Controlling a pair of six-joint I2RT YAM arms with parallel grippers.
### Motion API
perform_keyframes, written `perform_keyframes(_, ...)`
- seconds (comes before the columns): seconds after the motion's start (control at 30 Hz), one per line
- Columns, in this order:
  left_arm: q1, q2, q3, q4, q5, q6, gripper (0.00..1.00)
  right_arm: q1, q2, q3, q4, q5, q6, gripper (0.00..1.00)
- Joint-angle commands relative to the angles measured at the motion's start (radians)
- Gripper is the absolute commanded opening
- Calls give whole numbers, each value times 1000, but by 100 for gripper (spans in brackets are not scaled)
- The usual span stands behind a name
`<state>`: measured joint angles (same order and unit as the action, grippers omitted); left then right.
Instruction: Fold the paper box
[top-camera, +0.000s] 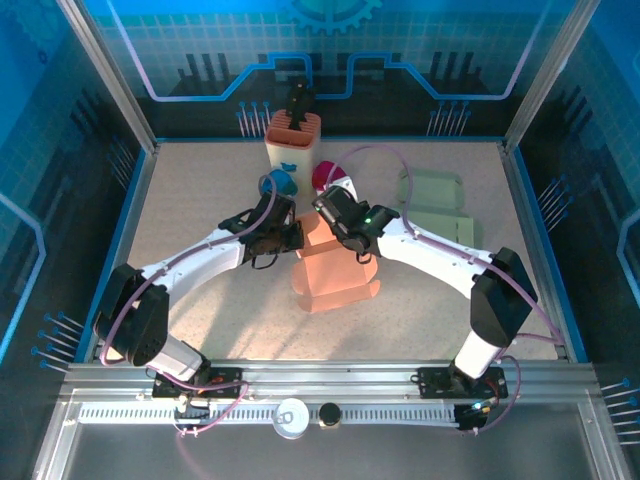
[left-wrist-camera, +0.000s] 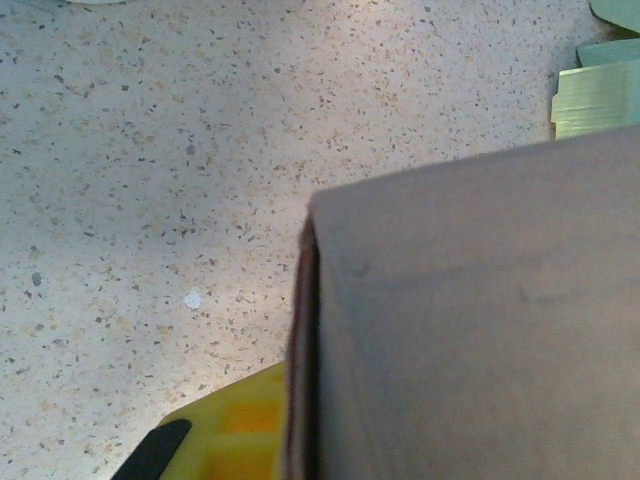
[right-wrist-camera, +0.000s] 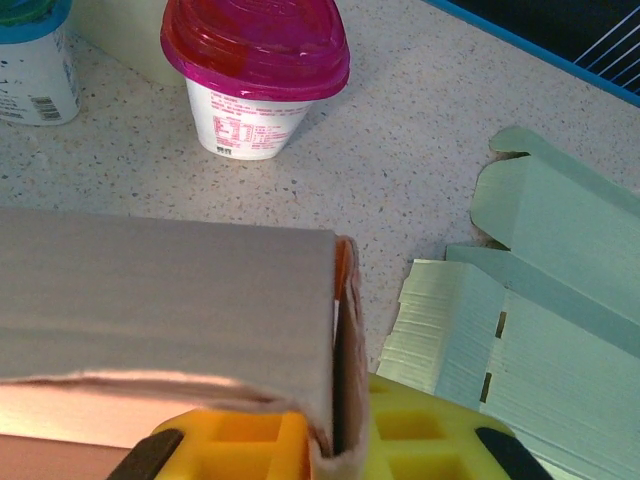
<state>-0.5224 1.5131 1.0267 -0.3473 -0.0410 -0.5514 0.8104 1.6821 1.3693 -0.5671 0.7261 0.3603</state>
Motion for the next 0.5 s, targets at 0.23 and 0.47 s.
perform_keyframes(0.23,-9,9,48,-45,-8,-21,0,22,65,60,-105,215,97,0)
perform_keyframes(0.47,-9,16,50,-51,-11,-25,0,27,51,41,-76,179,90,3)
